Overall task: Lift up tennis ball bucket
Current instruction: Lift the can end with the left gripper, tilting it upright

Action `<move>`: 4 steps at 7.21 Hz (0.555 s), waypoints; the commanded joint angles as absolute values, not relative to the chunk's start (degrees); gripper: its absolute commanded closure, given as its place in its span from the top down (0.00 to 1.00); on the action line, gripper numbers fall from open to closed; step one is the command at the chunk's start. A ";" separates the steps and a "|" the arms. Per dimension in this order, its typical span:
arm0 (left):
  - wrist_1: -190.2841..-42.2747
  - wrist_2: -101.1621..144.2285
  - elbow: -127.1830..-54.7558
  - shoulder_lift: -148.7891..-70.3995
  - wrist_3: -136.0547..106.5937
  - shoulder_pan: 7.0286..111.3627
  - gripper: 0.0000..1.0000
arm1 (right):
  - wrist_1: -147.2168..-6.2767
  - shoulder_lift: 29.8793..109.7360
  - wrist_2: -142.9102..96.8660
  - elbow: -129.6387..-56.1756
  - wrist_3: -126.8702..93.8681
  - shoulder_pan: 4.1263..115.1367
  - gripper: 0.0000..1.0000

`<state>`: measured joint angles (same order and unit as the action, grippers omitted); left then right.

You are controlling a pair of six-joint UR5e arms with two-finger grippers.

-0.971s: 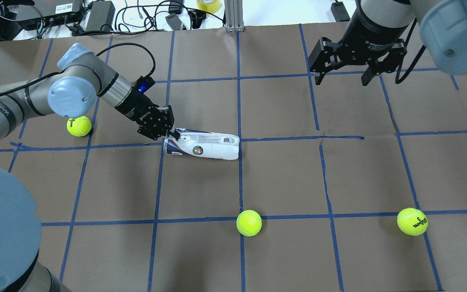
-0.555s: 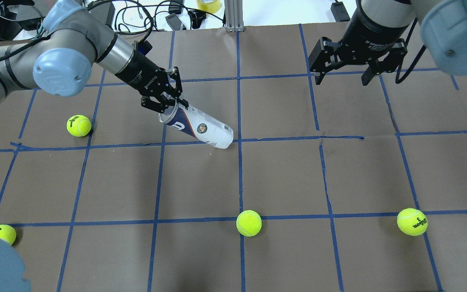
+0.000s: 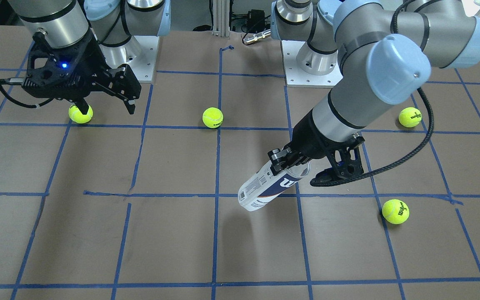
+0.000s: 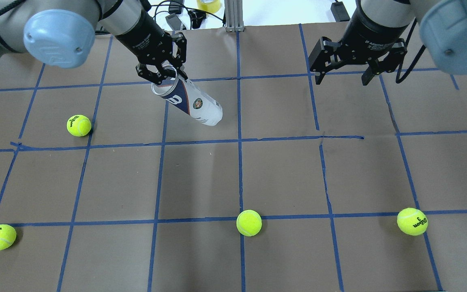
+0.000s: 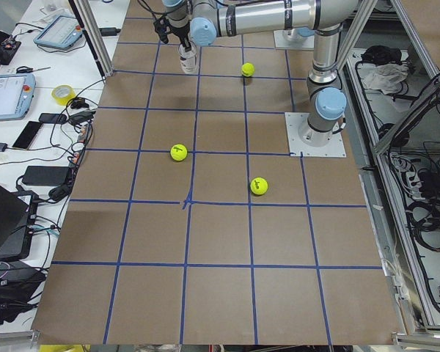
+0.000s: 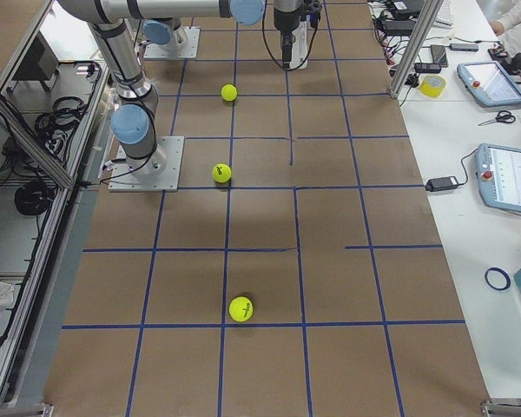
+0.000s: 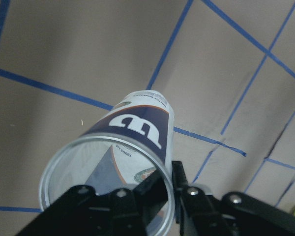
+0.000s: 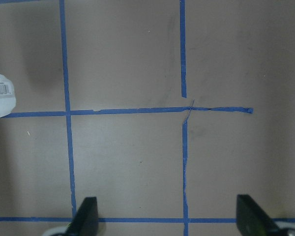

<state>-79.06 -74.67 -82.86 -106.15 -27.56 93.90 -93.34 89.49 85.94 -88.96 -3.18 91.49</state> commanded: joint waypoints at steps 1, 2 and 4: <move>-76.90 -89.07 -80.87 -109.49 -26.73 98.34 0.00 | -93.34 89.56 86.04 -88.95 -3.51 91.41 1.00; -77.25 -92.17 -78.77 -112.21 -24.20 99.48 0.00 | -93.34 89.56 86.13 -88.95 -3.52 91.41 1.00; -77.61 -95.00 -74.37 -116.09 -25.57 102.12 0.00 | -93.25 89.56 86.04 -88.95 -3.51 91.41 1.00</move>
<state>-77.44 -93.11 -76.65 -113.81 -25.30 100.62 -93.28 89.56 86.07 -88.95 -3.47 91.41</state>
